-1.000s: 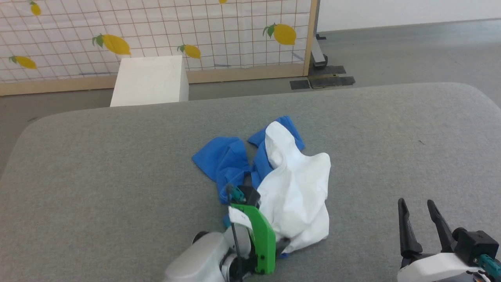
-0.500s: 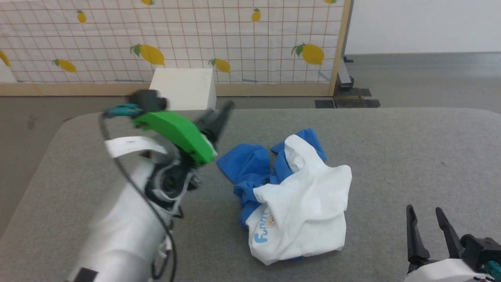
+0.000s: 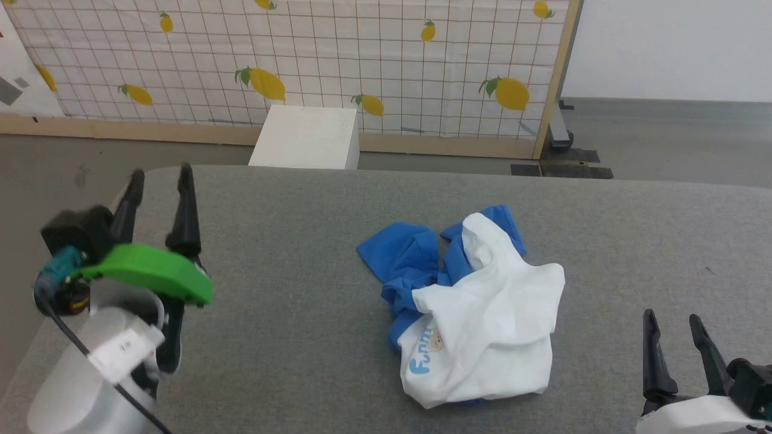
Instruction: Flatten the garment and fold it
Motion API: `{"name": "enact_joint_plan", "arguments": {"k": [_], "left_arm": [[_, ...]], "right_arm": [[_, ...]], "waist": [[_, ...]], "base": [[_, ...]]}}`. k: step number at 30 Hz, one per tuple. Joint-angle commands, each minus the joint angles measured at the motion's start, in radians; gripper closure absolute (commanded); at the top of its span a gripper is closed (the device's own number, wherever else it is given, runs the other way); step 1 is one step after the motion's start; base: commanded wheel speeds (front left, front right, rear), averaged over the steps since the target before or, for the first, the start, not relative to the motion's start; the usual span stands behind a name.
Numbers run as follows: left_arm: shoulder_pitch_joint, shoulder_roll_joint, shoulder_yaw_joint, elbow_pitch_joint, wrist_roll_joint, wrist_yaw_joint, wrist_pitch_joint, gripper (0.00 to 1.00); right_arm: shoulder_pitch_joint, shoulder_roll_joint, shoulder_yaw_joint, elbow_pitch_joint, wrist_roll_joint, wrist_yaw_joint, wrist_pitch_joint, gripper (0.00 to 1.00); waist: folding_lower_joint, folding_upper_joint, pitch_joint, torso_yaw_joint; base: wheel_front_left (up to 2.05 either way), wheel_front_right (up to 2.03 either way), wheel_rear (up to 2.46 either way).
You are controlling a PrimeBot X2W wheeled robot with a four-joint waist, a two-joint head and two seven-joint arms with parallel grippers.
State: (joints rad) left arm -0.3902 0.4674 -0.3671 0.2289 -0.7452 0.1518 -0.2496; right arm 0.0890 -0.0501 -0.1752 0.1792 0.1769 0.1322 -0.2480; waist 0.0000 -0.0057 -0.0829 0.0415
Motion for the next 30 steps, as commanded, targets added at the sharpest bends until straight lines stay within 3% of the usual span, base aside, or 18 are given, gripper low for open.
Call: {"name": "enact_joint_plan", "arguments": {"k": [1,13,22,30], "left_arm": [[0.039,0.01,-0.006,-0.011,0.032,-0.002,-0.007,0.0],[0.235,-0.038,-0.021,-0.023,0.074,-0.075,-0.012,0.0],[0.275,-0.091,-0.024,0.012,0.044,-0.085,-0.012,0.0],[0.258,-0.099,-0.012,-0.026,0.055,-0.07,-0.012,0.0]], "right_arm": [[0.012,0.0,-0.003,-0.004,-0.005,-0.002,-0.002,0.0],[0.004,0.0,0.014,-0.011,-0.011,-0.002,0.014,0.0],[-0.007,0.0,0.028,-0.005,0.0,-0.002,0.066,0.0],[-0.177,0.0,0.031,0.035,-0.026,-0.002,0.327,0.0]], "waist": [[0.0,0.0057,0.006,0.003],[0.0,0.0057,0.036,-0.006],[0.0,0.0057,0.057,-0.002],[0.0,0.0057,0.103,0.016]], "base": [[0.0,0.0,0.0],[0.0,0.0,0.0],[0.0,0.0,0.0],[0.0,0.0,0.0]]}}
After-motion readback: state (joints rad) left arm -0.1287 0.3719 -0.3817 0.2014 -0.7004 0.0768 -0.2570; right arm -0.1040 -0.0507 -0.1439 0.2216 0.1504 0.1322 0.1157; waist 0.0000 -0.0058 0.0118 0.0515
